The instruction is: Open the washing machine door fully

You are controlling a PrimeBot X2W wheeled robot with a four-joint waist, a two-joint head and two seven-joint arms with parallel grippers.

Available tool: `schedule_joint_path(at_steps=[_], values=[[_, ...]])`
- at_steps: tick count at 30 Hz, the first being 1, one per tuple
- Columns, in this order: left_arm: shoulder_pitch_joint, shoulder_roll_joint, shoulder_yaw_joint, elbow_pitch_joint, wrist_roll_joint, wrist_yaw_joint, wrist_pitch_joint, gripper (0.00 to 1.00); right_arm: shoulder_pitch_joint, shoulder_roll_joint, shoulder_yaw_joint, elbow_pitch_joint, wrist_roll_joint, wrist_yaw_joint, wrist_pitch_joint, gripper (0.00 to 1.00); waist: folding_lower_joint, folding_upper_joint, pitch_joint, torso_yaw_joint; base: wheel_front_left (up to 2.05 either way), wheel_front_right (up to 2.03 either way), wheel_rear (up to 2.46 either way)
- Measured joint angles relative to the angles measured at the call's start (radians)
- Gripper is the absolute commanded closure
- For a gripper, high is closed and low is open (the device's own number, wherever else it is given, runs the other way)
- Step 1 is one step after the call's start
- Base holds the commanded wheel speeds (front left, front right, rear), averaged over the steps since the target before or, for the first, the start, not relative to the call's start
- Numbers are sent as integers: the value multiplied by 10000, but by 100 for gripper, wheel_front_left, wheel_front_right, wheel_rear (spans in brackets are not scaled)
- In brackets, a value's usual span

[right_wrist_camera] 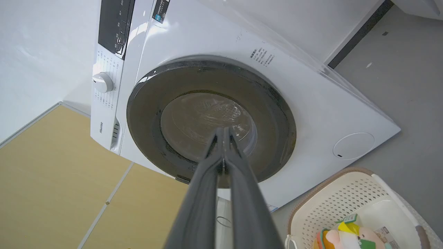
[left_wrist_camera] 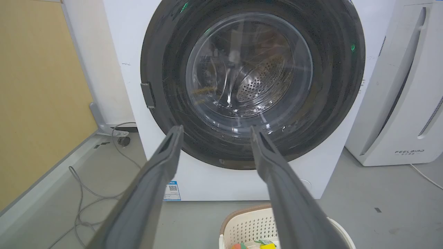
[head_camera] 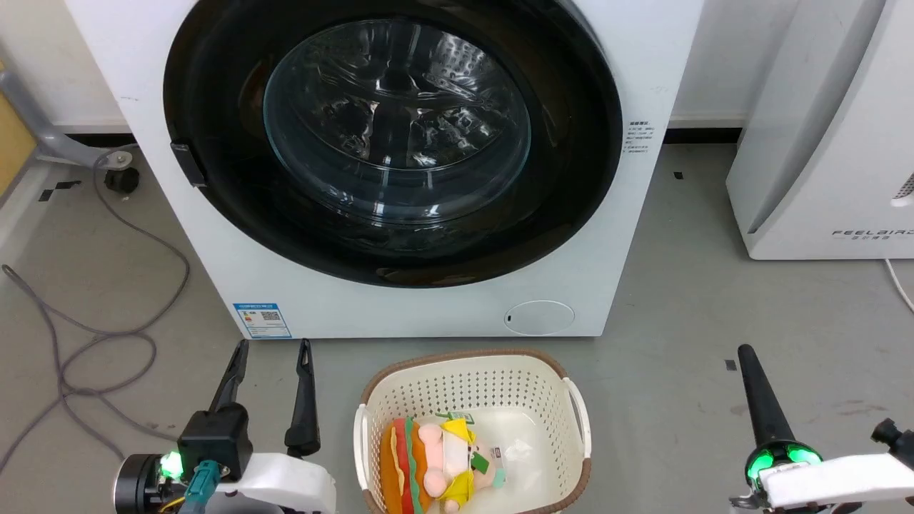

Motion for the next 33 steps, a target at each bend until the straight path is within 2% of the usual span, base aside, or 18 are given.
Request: schedule_joint_path(at_steps=[19, 26, 33], values=[[3, 0, -73, -31, -15, 167, -399, 0, -259, 0, -608, 700, 3950, -2, 803, 100, 0, 0, 15, 234, 0, 0, 0], [3, 0, -111, -73, -13, 209, -550, 0, -556, 2, -1072, 1012, 4721, -2, 966, 100, 0, 0, 111, 322, 0, 0, 0], [-24, 0, -192, -136, -15, 261, -662, 0, -1558, -6, -1816, 1473, 4909, -2, 1181, 100, 0, 0, 431, 458, 0, 0, 0]])
